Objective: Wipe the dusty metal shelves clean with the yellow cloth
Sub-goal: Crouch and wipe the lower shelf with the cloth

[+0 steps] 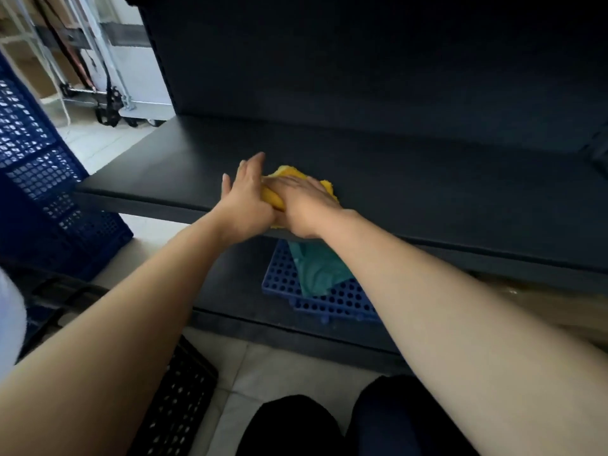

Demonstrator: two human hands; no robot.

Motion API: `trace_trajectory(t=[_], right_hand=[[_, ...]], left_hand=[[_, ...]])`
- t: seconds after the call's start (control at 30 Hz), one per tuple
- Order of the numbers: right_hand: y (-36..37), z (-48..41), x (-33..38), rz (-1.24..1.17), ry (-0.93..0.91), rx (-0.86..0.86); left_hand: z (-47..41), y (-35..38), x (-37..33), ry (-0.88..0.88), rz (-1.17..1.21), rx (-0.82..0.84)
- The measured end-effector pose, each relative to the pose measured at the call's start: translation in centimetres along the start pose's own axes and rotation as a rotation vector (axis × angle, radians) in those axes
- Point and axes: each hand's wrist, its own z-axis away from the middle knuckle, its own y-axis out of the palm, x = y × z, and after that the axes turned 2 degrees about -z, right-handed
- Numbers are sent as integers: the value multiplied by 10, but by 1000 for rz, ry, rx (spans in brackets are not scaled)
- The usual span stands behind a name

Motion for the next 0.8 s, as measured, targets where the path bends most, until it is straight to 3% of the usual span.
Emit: trace_trajectory(t=[0.2,0.3,0.43,0.8], right_hand=[[-22,78,-46,59,220,-42],[-37,121,-70,76,356,-39],[-44,148,-86,76,450,-56],[-52,166,-110,97,440,-58]], left_hand=[[-9,35,-48,120,-255,360],[-17,50,-72,229,-357,464],[-21,71,-82,302,-441,502],[-24,110,-111,397,-514,443]])
